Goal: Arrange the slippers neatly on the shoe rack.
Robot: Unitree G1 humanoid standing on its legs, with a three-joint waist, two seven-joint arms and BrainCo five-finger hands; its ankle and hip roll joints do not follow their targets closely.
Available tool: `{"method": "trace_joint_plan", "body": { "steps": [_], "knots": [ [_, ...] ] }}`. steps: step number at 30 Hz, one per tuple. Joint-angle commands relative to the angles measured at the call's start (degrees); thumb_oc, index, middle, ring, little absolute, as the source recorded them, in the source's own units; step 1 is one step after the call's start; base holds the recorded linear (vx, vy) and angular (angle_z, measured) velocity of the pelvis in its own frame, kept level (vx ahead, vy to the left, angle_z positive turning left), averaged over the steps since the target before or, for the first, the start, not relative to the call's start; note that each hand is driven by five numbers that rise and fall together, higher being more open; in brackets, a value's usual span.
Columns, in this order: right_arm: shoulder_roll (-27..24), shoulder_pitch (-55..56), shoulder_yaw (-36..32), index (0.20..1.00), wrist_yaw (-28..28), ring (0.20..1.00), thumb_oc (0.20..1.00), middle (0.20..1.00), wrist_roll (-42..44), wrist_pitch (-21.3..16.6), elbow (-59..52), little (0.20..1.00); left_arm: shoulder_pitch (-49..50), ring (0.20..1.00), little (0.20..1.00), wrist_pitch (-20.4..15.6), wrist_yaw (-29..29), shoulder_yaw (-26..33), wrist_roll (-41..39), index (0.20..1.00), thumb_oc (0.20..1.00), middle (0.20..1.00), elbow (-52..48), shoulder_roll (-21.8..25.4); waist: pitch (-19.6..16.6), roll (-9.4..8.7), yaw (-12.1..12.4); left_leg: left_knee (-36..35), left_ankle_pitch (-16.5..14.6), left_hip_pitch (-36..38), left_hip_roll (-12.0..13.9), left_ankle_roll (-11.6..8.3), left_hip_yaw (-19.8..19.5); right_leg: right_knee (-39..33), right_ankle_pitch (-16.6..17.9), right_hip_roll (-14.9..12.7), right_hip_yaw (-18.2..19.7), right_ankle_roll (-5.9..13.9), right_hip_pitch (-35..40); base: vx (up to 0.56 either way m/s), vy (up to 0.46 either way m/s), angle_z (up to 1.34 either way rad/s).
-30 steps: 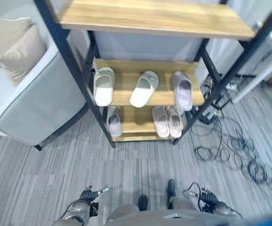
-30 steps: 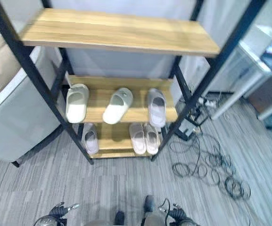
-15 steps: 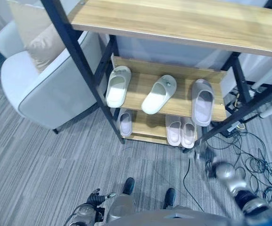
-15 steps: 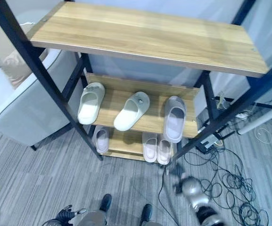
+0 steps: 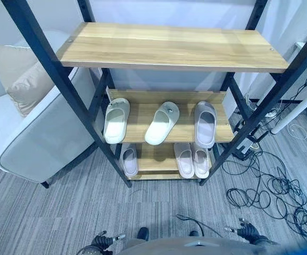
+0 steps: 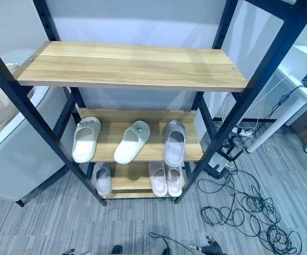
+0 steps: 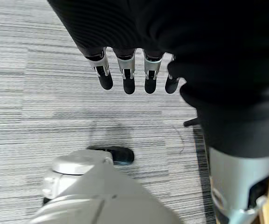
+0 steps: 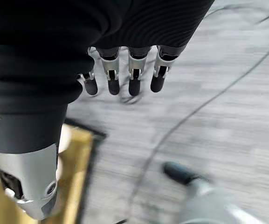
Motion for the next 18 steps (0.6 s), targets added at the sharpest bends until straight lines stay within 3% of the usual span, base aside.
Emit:
{"method": "trace_joint_plan", "body": {
  "steps": [1,4,7,8,9,10,11,12,14,18],
  "knots": [
    [-2.2,-2.6,-0.8,1.000,-1.9,1.000,1.000,1.000,0.5,-1.8,-1.0,1.000,-4.5,1.000,1.000,-0.7,0.8,1.2,0.8,1.000,1.000,1.000,3.0,-0.6,1.6,0.32,1.4,0.3,-4.5,-0.2,0.3,-0.45,-6.1,1.9,-5.4,-0.1,-1.7,2.22,3.0,0.00,0.000,0.00],
    [-4.2,-3.8,0.3,1.000,-2.8,1.000,1.000,1.000,-0.6,-2.9,-8.2,1.000,-4.8,1.000,1.000,-1.0,1.2,0.9,1.0,1.000,1.000,1.000,2.5,-0.6,1.8,0.37,1.1,0.3,-4.4,-0.5,0.1,-0.39,-5.7,1.6,-5.0,-0.4,-1.6,2.49,2.7,-0.01,0.013,-0.02],
    [-3.2,-6.1,6.0,1.000,0.5,1.000,1.000,1.000,0.3,-3.7,-15.5,1.000,-5.7,1.000,1.000,-1.7,1.2,-0.1,0.2,1.000,1.000,1.000,1.6,-1.0,2.2,0.57,1.5,0.3,-3.8,-1.6,-0.4,-0.54,-5.8,1.6,-4.8,-0.7,-1.9,2.67,1.9,-0.05,0.030,-0.05],
    [-6.4,-6.7,3.3,1.000,7.7,1.000,1.000,1.000,11.3,2.4,-24.7,1.000,-6.0,1.000,1.000,-1.7,0.3,-0.2,-0.7,1.000,1.000,1.000,1.1,-0.2,2.0,0.10,1.3,0.3,-3.7,-2.2,-0.6,-0.80,-5.6,1.5,-4.7,-0.9,-2.2,2.78,1.5,-0.06,0.007,0.08],
    [-12.3,-4.5,3.1,1.000,9.6,1.000,1.000,1.000,12.2,-0.1,-43.6,1.000,-5.9,1.000,1.000,-2.0,0.4,0.4,-0.7,1.000,1.000,1.000,0.3,0.7,2.0,-0.32,0.8,0.3,-3.6,-2.5,-0.6,-0.93,-5.3,1.5,-4.6,-1.0,-2.3,2.91,1.2,-0.06,0.029,0.23],
    [-25.1,-0.5,3.3,1.000,12.1,1.000,1.000,1.000,8.2,-5.4,-56.8,1.000,-4.3,1.000,1.000,-2.2,-0.8,2.3,-1.0,1.000,1.000,1.000,-0.6,0.5,1.7,-0.47,0.1,0.3,-3.4,-3.0,-0.7,-1.06,-4.9,1.2,-4.0,-1.2,-2.1,3.42,0.7,-0.06,0.058,0.24],
    [-29.7,4.4,-1.5,1.000,14.8,1.000,1.000,1.000,11.5,-5.6,-71.5,1.000,-4.0,1.000,1.000,-3.1,-1.3,3.2,-0.5,1.000,1.000,1.000,-1.2,0.3,1.7,-0.35,-0.8,0.3,-3.4,-3.2,-0.7,-1.13,-4.6,1.3,-3.8,-1.3,-1.9,3.75,0.2,-0.05,0.096,0.08],
    [-31.6,6.9,-1.2,1.000,17.8,1.000,1.000,1.000,10.8,-6.0,-80.1,1.000,-3.7,1.000,1.000,-3.2,-2.1,4.3,-0.6,1.000,1.000,1.000,-0.2,0.0,1.6,-0.21,-1.4,0.3,-3.6,-3.1,-0.7,-1.05,-4.3,1.4,-3.8,-1.4,-1.4,3.92,0.1,-0.03,0.085,-0.10],
    [-32.7,6.6,-1.9,1.000,17.6,1.000,1.000,1.000,9.3,-6.7,-82.6,1.000,-3.5,1.000,1.000,-3.3,-2.7,4.9,-0.9,1.000,1.000,1.000,0.2,-0.4,1.4,-0.11,-1.4,0.3,-3.6,-3.0,-0.7,-1.00,-4.2,1.3,-3.7,-1.5,-1.4,4.04,0.2,0.00,0.060,-0.40],
    [-30.2,4.8,-1.6,1.000,16.6,1.000,1.000,1.000,9.5,-7.5,-84.2,1.000,-3.2,1.000,1.000,-3.6,-2.9,4.8,-1.2,1.000,1.000,1.000,-0.1,-0.7,1.4,-0.11,-1.2,0.3,-3.4,-3.5,-1.0,-0.84,-4.2,1.5,-3.4,-1.8,-1.2,4.18,-0.2,-0.01,0.046,-0.22]
  ]
}}
